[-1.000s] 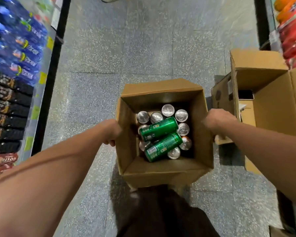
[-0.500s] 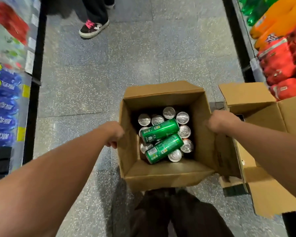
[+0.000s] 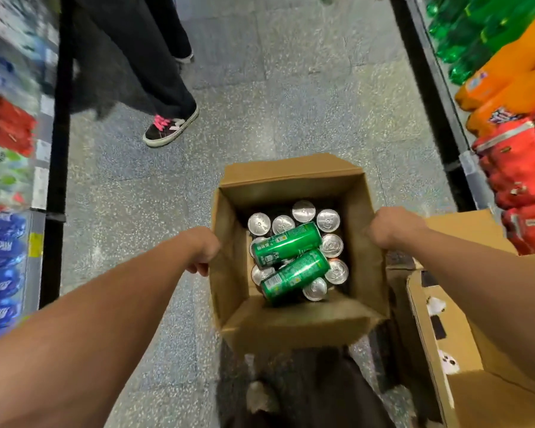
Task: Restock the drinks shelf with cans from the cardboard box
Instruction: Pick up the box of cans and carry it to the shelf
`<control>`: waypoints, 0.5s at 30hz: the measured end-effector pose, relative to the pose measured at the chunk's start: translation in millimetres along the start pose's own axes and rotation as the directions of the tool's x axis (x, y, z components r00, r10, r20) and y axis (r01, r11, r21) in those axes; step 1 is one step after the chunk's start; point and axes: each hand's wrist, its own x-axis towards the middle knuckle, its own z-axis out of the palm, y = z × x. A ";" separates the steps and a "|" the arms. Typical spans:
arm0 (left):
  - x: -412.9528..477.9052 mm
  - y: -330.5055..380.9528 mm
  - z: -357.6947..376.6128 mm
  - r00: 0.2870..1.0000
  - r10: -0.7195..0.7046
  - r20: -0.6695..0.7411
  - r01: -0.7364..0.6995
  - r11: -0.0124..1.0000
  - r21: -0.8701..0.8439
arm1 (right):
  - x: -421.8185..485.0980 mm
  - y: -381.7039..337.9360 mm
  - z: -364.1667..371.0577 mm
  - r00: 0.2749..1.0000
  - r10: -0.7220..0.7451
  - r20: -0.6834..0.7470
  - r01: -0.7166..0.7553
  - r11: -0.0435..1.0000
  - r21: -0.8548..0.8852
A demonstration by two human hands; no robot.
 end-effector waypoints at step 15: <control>107.5 143.6 -202.5 0.998 0.048 0.041 -0.050 0.997 0.057 | 170.4 -47.0 -184.7 0.998 0.055 0.025 -0.053 0.997 -0.052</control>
